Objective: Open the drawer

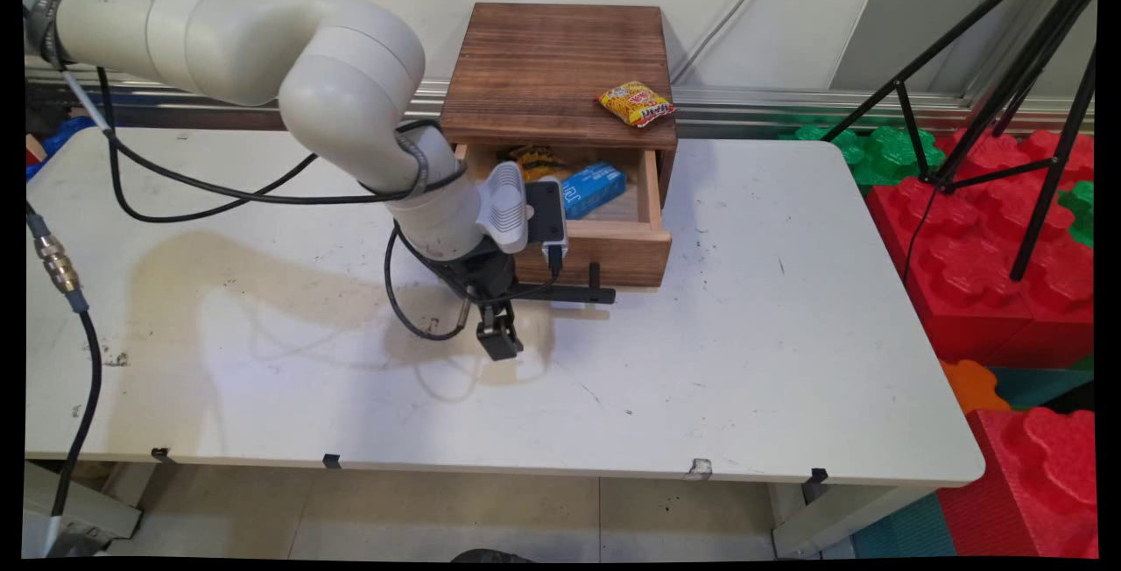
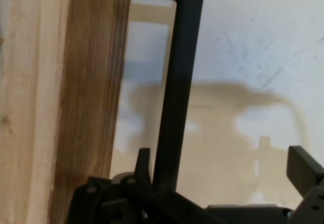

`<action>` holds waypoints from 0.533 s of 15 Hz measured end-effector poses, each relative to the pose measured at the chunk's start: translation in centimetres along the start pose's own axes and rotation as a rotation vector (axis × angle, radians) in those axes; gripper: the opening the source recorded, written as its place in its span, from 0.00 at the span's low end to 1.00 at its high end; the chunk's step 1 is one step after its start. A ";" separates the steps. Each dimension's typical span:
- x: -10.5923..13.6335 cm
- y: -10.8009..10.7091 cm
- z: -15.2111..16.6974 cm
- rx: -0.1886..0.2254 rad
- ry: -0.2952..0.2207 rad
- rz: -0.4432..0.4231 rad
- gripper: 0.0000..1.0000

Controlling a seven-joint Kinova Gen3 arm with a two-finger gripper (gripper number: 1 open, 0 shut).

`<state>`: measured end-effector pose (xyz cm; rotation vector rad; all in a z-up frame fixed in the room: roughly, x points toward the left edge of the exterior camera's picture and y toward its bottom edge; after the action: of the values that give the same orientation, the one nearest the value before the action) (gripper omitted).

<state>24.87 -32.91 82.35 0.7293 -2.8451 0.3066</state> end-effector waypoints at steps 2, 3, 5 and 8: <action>-0.1 0.5 -0.2 -0.002 -0.002 0.001 1.00; -0.2 0.8 -0.4 -0.003 -0.003 0.002 1.00; -0.3 1.2 -0.6 -0.004 -0.003 0.003 1.00; -0.4 1.8 -0.9 -0.006 -0.002 0.005 1.00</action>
<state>24.45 -30.94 82.89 0.7219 -2.8486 0.2981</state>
